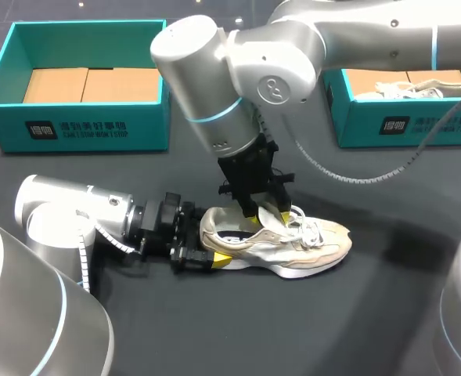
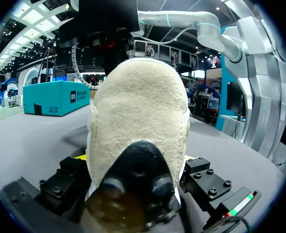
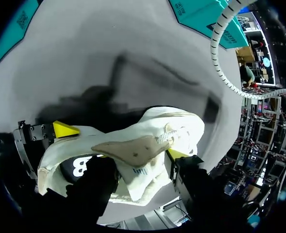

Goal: Take the shoe out of the shoebox, open the shoe tongue, remove and reinsert the insole, then place the shoe into the shoebox

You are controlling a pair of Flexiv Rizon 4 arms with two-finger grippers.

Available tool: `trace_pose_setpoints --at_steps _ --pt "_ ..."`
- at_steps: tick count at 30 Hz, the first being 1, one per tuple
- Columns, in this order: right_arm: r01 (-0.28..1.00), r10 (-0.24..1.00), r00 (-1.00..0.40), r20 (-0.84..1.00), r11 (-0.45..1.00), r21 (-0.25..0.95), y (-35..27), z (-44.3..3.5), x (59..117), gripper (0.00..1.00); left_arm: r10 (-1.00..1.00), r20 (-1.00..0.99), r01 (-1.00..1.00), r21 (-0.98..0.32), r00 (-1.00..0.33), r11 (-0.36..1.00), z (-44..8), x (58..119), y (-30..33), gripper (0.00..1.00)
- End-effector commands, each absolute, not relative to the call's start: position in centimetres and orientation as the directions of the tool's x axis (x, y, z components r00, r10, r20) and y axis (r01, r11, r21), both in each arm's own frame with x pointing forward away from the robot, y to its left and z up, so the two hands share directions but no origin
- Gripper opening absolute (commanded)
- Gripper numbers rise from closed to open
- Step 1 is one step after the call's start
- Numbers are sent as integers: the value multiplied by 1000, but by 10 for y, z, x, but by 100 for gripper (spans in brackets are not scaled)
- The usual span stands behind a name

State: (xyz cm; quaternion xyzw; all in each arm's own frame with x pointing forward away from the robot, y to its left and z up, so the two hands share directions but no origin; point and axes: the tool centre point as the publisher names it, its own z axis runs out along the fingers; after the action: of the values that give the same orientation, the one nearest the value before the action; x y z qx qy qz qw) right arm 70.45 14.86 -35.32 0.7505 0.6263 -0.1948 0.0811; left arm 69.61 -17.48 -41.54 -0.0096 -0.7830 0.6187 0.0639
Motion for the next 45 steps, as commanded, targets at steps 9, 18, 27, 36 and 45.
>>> trace_pose_setpoints --at_steps 9,18,27,36,45 --pt "976 922 159 -352 -202 -87 141 -344 698 43 94 89 -64 -969 -992 238 -416 694 -175 0" --pt "972 924 192 -329 -225 -65 133 -341 697 40 94 89 -64 -969 -992 238 -416 694 -175 0" --pt "976 932 180 -314 -209 -61 134 -339 700 20 94 89 -64 -969 -992 238 -416 694 -175 0" --pt "977 936 177 -305 -204 -60 131 -336 700 0 94 89 -64 -969 -992 238 -416 694 -175 0" --pt "982 975 171 -145 -181 -55 105 -325 697 0 94 89 -64 -969 -992 238 -416 694 -175 0"
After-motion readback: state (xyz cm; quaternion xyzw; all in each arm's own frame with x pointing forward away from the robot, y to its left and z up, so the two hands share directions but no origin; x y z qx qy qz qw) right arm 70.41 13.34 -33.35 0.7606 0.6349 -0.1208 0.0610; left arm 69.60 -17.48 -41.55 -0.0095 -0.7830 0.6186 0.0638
